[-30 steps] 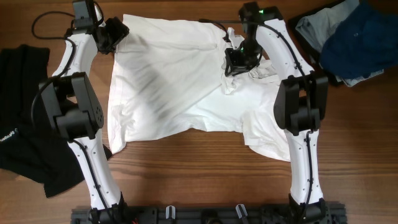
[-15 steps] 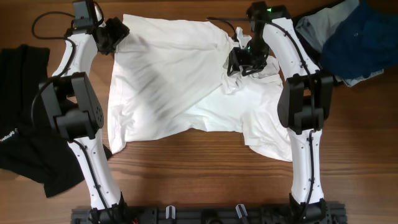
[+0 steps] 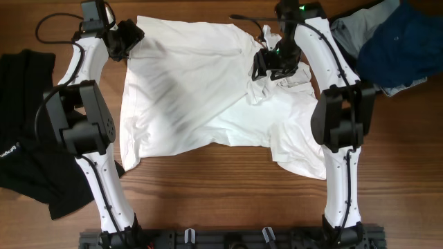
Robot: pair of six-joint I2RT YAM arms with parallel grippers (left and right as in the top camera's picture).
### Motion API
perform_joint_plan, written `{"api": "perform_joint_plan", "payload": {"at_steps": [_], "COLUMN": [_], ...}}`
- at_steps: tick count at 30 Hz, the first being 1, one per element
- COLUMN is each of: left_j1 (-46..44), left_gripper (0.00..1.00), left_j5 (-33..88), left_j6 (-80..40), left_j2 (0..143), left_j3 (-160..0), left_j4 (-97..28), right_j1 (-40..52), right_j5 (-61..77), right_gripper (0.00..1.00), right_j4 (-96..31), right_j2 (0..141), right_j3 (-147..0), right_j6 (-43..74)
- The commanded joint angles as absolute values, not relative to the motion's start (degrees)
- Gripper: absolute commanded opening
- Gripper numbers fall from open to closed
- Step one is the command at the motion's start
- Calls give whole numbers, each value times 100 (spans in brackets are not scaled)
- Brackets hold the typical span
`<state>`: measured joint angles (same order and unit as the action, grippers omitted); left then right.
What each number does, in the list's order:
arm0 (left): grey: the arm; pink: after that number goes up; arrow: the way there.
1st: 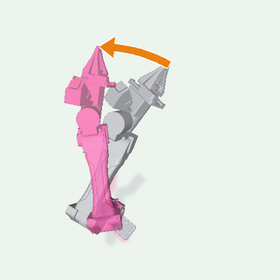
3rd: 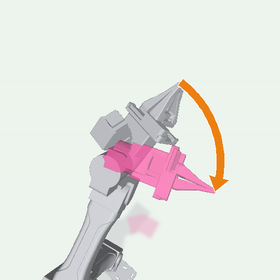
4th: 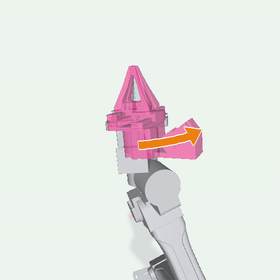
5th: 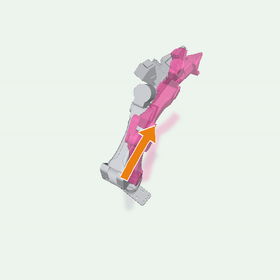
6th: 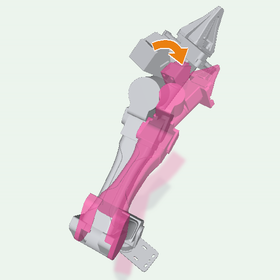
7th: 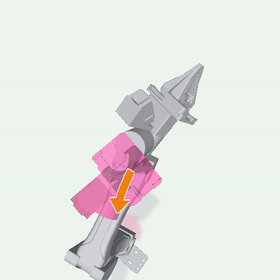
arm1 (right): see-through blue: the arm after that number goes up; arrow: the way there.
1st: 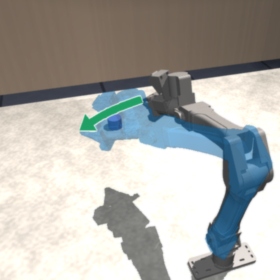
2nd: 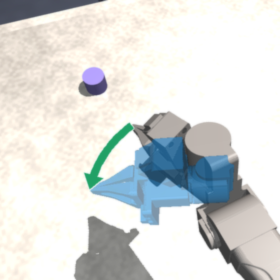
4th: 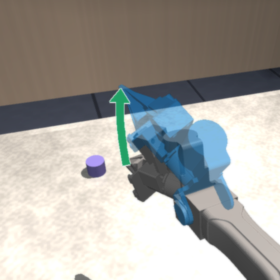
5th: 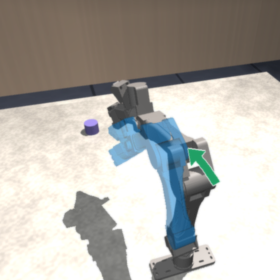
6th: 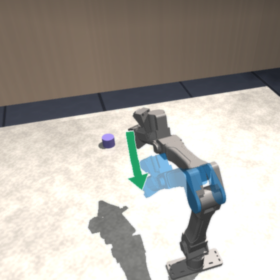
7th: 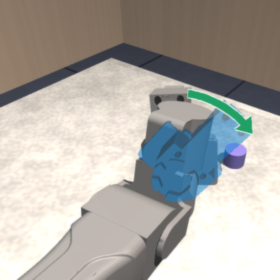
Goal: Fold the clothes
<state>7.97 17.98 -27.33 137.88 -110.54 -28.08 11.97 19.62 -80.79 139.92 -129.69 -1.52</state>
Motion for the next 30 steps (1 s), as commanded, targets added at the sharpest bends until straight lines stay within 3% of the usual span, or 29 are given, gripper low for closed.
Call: {"api": "perform_joint_plan", "payload": {"at_steps": [1,7,15,30], "left_j1": [784,784,784,784], "left_gripper": [76,76,77,77], "left_j5": [1885,1885,1883,1883], "left_j6": [-2746,-2746,-2746,-2744], "left_j2": [13500,13500,13500,13500], "left_j3": [-11150,-11150,-11150,-11150], "left_j4": [-2814,-2810,-2812,-2873], "right_j1": [1253,1389,1769,1546], "right_j5": [1905,1907,1905,1841], "right_gripper": [64,59,65,65], "right_j4": [-8128,-8158,-7970,-7915], "right_j2": [13627,13629,13649,13738], "right_j3": [-13050,-13050,-13047,-13039], "right_j6": [-148,-154,-143,-130]}}
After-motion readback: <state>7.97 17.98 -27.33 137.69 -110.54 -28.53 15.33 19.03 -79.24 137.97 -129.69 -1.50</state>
